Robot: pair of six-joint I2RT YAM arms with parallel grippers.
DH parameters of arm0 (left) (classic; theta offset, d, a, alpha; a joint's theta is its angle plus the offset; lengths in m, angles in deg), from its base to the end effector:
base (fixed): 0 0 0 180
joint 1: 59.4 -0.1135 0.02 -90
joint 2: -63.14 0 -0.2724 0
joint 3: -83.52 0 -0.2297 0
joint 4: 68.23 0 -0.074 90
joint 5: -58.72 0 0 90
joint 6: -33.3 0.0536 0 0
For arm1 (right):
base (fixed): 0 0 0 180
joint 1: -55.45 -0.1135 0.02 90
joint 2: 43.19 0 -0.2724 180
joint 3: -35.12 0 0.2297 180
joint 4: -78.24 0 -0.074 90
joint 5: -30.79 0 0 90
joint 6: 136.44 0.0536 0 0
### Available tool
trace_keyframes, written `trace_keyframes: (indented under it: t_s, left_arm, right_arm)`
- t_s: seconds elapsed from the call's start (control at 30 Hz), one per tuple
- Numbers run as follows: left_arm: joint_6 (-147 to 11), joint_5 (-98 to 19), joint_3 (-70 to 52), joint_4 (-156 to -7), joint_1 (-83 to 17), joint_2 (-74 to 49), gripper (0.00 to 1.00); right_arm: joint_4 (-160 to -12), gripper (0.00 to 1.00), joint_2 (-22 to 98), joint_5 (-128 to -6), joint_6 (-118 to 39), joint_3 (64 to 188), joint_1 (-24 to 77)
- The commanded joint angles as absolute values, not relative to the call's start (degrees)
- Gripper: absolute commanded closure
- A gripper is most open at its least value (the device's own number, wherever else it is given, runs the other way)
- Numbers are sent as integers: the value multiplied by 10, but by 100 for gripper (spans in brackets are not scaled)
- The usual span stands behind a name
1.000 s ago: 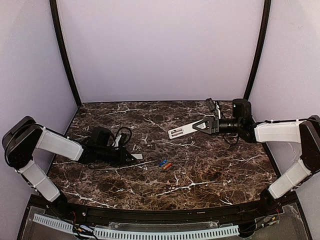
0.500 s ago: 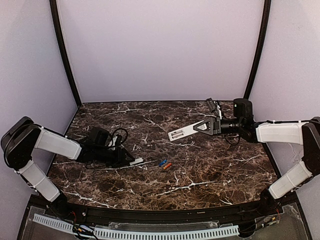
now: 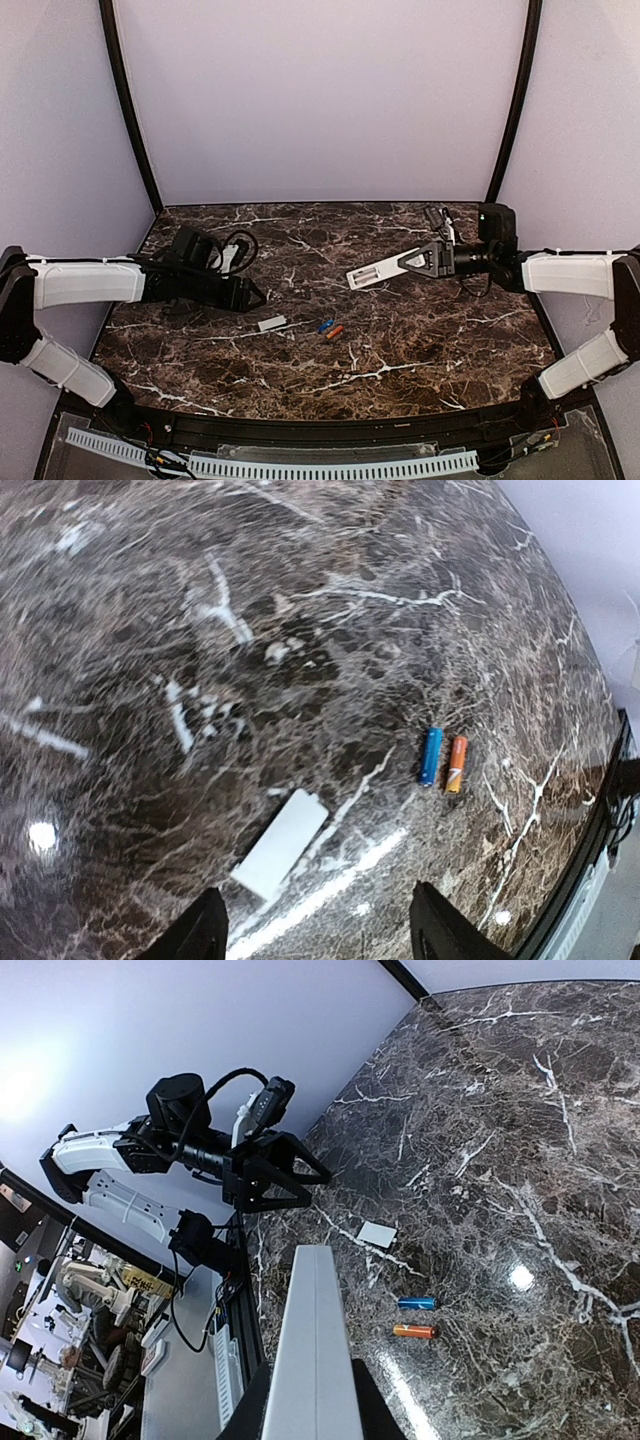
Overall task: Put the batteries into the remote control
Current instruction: Pick up the battery from the center of the board.
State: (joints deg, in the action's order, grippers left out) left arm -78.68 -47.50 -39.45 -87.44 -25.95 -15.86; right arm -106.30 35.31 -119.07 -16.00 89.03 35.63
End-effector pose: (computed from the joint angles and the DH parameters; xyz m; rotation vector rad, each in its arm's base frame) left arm 0.2216 -0.1643 0.2123 0.3926 2.3627 -0.8060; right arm 0.2377 0.1349 0.2503 -0.5885 1.9707 1.5611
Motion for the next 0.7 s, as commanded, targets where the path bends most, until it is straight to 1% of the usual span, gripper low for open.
trace_keyframes:
  t_s: [0.0,0.2,0.3,0.37,0.5,0.67]
  left_arm:
    - [-690,-469,-311,-950,-220,-204,40]
    - [-642,-451,-208,-1009,-157,-302,49]
    - [-627,-450,-155,-1034,-138,-349,56]
    - [-611,-442,-133,-1051,-125,-367,60]
    - [-596,-426,-114,-1061,-105,-392,65]
    - [-590,-424,-92,-1066,-99,-423,69]
  right_arm:
    - [-1076,100,324,-1212,-180,883,365]
    - [-1057,100,305,-1220,-192,865,384]
    - [-1034,100,294,-1211,-200,861,399]
    - [-1018,100,286,-1202,-206,857,411]
    - [-1011,100,280,-1196,-203,845,433]
    - [-1015,100,279,-1195,-195,832,446]
